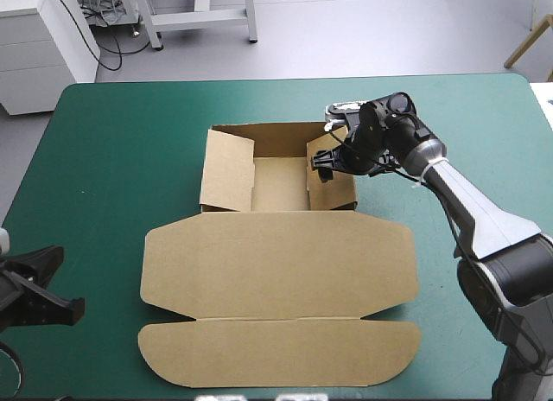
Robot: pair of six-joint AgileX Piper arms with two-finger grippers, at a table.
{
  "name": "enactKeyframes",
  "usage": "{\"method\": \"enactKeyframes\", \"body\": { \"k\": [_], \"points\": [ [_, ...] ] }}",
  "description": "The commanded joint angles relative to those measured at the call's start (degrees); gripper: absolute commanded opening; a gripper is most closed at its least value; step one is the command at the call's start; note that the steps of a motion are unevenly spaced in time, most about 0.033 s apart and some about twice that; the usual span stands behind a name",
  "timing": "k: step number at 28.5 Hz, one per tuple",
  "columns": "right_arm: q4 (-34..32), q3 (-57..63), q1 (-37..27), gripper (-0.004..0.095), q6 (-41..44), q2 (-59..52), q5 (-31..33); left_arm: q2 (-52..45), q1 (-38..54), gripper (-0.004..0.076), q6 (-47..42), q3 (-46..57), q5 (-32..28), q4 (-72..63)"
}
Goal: Fold the box
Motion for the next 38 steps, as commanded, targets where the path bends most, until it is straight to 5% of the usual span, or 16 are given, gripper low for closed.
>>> {"method": "enactKeyframes", "body": {
  "k": [1, 7, 10, 17, 24, 29, 32, 38],
  "points": [
    [-0.19, -1.7, -0.02, 0.0874, -0.06, -1.06, -2.09, -1.99, -0.16, -0.001, -0.37, 1.53, 2.42, -0.13],
    [0.03, -1.7, -0.02, 0.0852, -0.19, -0.15, -3.91, -3.61, -0.16, -0.001, -0.37, 4.53, 2.53, -0.22],
    [0.03, -1.7, -0.02, 0.0716, -0.57, -0.02, -2.93, -3.61, -0.16, -0.001, -0.37, 4.53, 2.41, -0.22],
    [0.92, -1.7, -0.02, 0.0012, -2.46, 1.72, 0.06, -3.61, -0.16, -0.001, -0.37, 4.53, 2.41, -0.22],
    [-0.63, -4.81, -0.02, -0.0019, -2.57, 1.84, -0.08, -3.61, -0.16, -0.001, -0.37, 4.53, 2.53, -0.22],
    [-11.58, -12.49, -1.76, -0.0019, -3.94, 0.45, 4.97, -3.61, -0.16, -0.001, -0.37, 4.53, 2.53, -0.07],
    [-16.91, -14.74, -5.5, -0.0019, -4.5, -1.31, 5.55, -3.61, -0.16, -0.001, -0.13, 4.53, 2.53, 0.21],
    [-17.47, -15.37, -17.35, -0.0019, -6.48, -3.31, 5.55, -3.61, -0.16, -0.001, -0.13, 4.53, 2.53, 1.66]
  ]
}}
